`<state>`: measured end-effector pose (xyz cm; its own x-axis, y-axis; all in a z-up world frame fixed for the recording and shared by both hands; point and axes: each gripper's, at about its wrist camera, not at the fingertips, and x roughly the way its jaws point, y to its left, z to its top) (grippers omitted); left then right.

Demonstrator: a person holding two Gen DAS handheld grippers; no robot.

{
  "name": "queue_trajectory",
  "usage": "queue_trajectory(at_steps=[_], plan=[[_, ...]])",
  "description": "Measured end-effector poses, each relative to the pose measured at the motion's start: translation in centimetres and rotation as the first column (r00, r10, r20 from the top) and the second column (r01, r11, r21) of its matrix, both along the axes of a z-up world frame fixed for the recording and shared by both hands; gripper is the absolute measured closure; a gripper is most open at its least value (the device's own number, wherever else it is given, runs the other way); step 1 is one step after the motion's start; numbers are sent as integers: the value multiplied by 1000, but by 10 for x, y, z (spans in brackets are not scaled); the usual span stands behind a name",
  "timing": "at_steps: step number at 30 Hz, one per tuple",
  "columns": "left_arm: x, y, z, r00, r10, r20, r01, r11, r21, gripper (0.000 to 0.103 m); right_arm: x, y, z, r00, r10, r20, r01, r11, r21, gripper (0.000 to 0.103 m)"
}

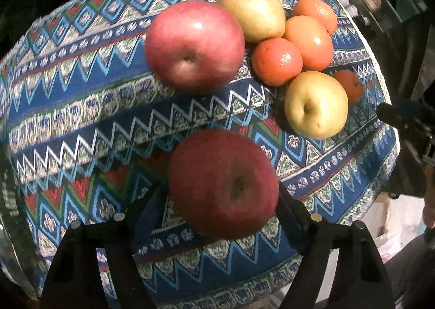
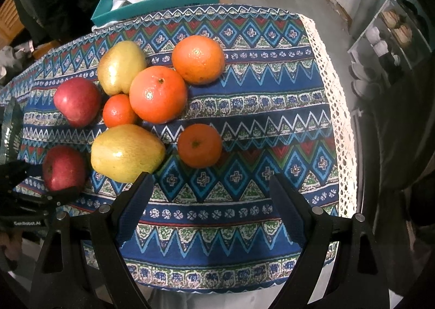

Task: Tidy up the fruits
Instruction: 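Grasp an orange with the right tool while the left tool holds the apple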

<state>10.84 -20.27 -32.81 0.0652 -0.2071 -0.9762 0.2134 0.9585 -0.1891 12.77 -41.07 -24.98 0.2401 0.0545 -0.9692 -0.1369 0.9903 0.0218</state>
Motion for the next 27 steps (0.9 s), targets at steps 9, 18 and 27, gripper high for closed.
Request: queue_trajectory(at_steps=[9, 18, 27], plan=[[6, -24, -4, 999, -45, 30, 44, 999, 26, 28, 15, 3, -12, 1000, 15, 6, -15, 1000, 17, 16], [15, -11, 10, 997, -36, 74, 34, 999, 29, 28, 29, 0, -30, 1000, 3, -17, -2, 998, 60, 20], [18, -12, 19, 996, -37, 79, 35, 999, 33, 28, 37, 2, -53, 998, 9, -68, -4, 997, 72, 41]])
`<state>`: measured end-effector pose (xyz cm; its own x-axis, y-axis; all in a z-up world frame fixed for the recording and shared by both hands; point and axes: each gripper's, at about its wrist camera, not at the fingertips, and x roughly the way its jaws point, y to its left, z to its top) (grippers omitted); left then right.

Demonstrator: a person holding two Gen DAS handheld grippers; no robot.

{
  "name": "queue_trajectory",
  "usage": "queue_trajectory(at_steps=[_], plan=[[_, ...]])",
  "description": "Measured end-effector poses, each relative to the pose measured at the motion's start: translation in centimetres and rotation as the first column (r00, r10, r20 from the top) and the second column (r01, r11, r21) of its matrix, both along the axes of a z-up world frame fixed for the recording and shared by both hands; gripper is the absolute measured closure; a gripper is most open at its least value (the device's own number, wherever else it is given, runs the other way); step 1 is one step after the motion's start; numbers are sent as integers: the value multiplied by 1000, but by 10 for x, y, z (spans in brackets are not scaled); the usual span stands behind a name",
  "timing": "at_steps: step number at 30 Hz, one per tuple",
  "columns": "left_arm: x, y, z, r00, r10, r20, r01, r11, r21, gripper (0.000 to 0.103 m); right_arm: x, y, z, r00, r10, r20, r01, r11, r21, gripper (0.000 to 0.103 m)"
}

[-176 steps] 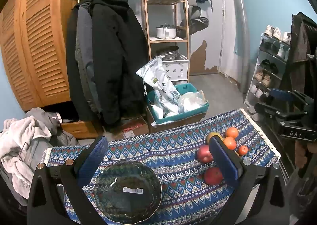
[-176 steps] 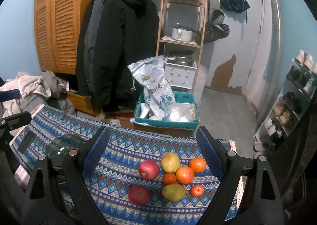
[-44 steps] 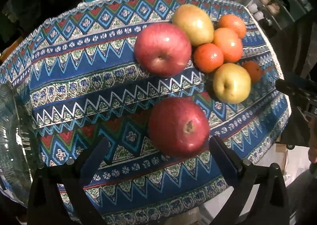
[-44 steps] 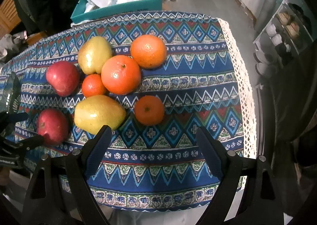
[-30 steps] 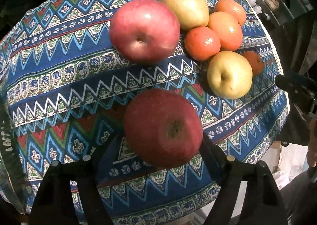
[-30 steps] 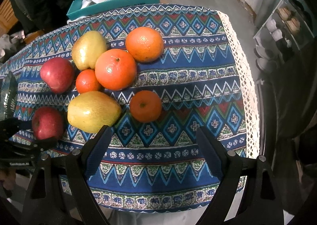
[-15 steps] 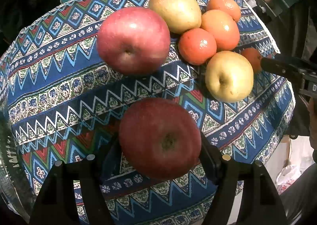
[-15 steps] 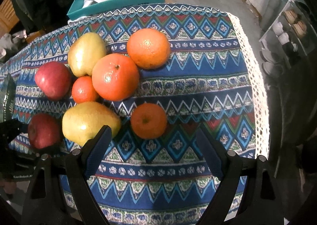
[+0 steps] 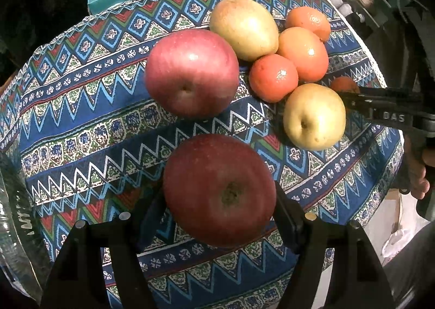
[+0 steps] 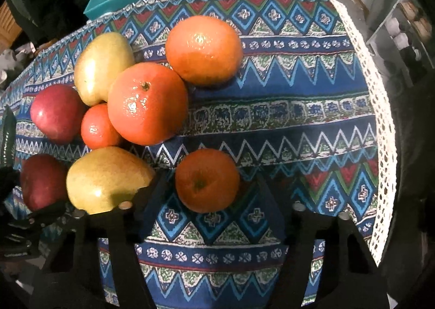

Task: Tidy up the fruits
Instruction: 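Grasp an orange with the right tool while the left tool holds the apple, then carry the red apple and orange with both tools over the glass bowl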

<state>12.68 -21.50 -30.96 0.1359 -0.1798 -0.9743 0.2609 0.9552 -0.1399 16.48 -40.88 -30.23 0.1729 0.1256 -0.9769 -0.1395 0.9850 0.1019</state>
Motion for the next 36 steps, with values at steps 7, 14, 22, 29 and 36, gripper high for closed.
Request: queue_trajectory(at_steps=[7, 14, 22, 29, 36], plan=[[-13, 9, -3, 1000, 7, 10, -7, 1000, -6, 28, -5, 12, -7, 999, 34, 6, -34, 999, -23, 57], [-16, 21, 4, 999, 36, 3, -36, 999, -27, 28, -15, 24, 7, 995, 56, 82, -52, 997, -50, 57], [-23, 43, 25, 997, 59, 42, -57, 997, -42, 28, -20, 38, 42, 985, 62, 159, -54, 997, -55, 58], [-34, 58, 50, 994, 50, 101, -47, 998, -35, 28, -28, 41, 80, 971, 53, 232, -51, 999, -12, 58], [-45, 73, 86, 985, 52, 162, -43, 997, -59, 28, -35, 52, 117, 954, 51, 296, -60, 998, 23, 58]])
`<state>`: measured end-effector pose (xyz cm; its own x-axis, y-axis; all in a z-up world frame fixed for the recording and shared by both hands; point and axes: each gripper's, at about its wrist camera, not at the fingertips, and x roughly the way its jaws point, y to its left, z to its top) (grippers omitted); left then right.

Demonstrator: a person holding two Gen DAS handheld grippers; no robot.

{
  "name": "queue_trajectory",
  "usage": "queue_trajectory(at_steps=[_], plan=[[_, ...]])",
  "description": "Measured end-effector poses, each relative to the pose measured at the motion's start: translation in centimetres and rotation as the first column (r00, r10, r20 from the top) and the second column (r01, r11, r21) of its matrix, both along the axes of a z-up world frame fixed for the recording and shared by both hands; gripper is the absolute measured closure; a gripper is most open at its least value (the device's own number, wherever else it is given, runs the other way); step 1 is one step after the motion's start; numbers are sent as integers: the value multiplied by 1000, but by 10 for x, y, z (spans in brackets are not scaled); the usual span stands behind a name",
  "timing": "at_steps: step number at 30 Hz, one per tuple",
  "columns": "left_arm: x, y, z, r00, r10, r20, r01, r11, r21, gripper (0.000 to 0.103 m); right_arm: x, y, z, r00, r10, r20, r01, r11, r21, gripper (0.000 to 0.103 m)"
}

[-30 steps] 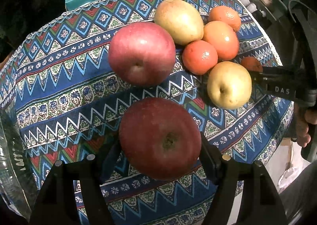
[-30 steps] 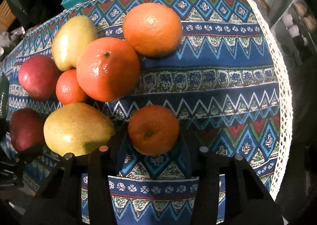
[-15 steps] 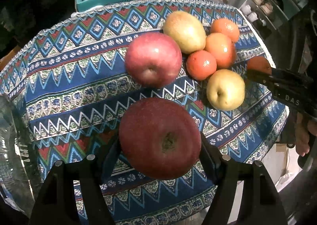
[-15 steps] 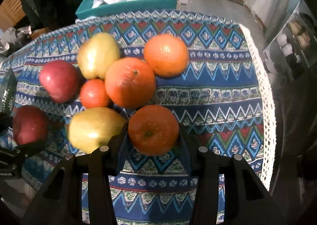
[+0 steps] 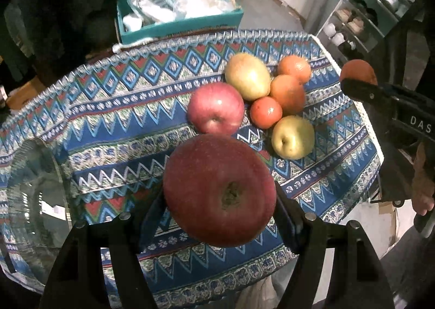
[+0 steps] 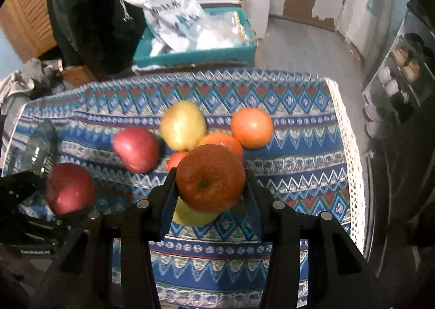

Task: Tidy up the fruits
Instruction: 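Carry the red apple and orange with both tools over the glass bowl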

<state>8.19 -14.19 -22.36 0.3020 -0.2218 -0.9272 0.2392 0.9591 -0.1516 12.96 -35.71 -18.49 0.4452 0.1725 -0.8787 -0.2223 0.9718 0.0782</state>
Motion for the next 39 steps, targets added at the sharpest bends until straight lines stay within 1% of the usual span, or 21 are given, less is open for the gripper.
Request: queue_trajectory(at_steps=[1, 5, 10, 13, 16, 20, 22, 26, 30, 36, 39], plan=[[1, -5, 1, 1000, 0, 8, 0, 1000, 1, 28, -2, 2, 5, 1000, 4, 14, -4, 1000, -4, 58], [-2, 2, 21, 999, 3, 52, -3, 1000, -1, 28, -8, 13, 28, 997, 21, 69, -22, 1000, 4, 58], [-10, 13, 45, 995, 10, 102, -8, 1000, -17, 28, -14, 27, 48, 994, 41, 104, -44, 999, 28, 58], [-15, 16, 56, 992, 8, 127, -6, 1000, -14, 28, -17, 37, 57, 990, 63, 124, -68, 997, 37, 58], [-18, 25, 65, 992, 24, 128, -19, 999, -38, 28, -20, 48, 65, 987, 82, 139, -89, 995, 45, 57], [-21, 36, 78, 990, 35, 140, -28, 998, -52, 28, -22, 63, 77, 981, 109, 163, -120, 991, 59, 58], [-21, 42, 83, 988, 42, 150, -35, 998, -49, 28, -24, 72, 83, 977, 122, 177, -135, 989, 62, 57], [-23, 56, 89, 984, 62, 168, -55, 997, -44, 28, -25, 89, 92, 971, 146, 188, -161, 984, 70, 57], [-23, 74, 91, 981, 91, 171, -84, 995, -49, 28, -26, 109, 99, 964, 174, 202, -192, 979, 73, 57], [-27, 104, 88, 972, 135, 191, -134, 991, -18, 28, -23, 137, 99, 960, 207, 190, -226, 971, 80, 57], [-27, 121, 85, 970, 169, 175, -166, 986, -31, 28, -21, 152, 98, 956, 229, 181, -247, 966, 82, 57]])
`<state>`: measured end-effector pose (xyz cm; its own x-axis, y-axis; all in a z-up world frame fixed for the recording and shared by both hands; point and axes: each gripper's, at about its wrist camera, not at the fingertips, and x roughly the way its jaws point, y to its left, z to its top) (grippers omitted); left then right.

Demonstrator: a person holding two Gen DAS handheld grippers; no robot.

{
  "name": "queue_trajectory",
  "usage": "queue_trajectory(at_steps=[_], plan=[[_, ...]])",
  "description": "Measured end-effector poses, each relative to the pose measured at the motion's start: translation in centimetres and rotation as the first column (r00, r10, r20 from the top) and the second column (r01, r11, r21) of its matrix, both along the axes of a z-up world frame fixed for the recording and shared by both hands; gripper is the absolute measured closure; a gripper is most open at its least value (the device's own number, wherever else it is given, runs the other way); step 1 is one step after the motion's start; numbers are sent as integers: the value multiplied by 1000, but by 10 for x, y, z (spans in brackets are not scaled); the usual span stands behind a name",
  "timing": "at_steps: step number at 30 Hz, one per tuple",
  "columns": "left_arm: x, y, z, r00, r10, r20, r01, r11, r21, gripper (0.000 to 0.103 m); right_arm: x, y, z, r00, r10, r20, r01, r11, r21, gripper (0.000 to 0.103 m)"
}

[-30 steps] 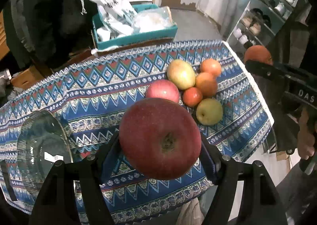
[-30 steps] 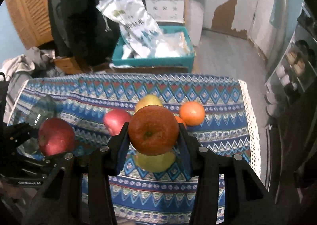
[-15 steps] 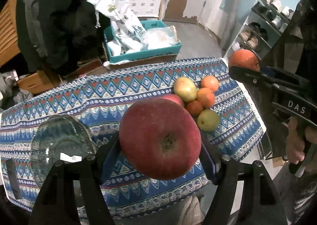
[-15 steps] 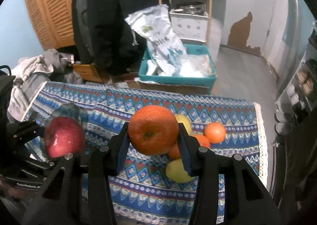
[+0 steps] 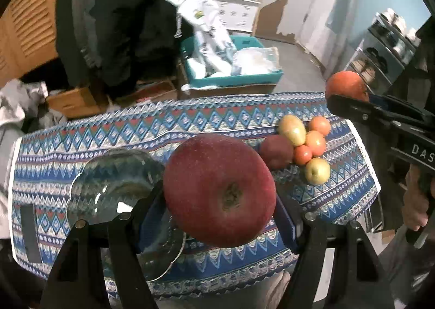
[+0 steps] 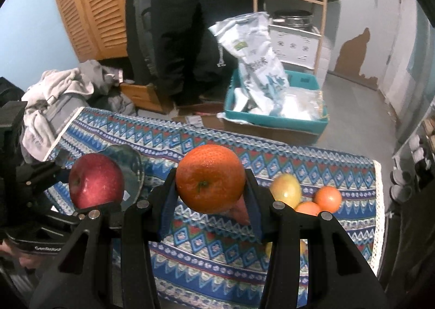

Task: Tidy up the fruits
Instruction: 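Carry the red apple and orange with both tools over the glass bowl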

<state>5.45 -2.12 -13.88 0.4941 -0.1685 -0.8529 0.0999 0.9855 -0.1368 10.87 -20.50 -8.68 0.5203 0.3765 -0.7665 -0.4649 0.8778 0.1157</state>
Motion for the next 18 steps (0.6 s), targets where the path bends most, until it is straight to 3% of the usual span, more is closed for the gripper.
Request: queue_trajectory(at_steps=[18], plan=[[-11, 90, -37, 986, 157, -55, -155, 987, 30, 28, 16, 114, -24, 979, 182, -88, -179, 983, 37, 57]])
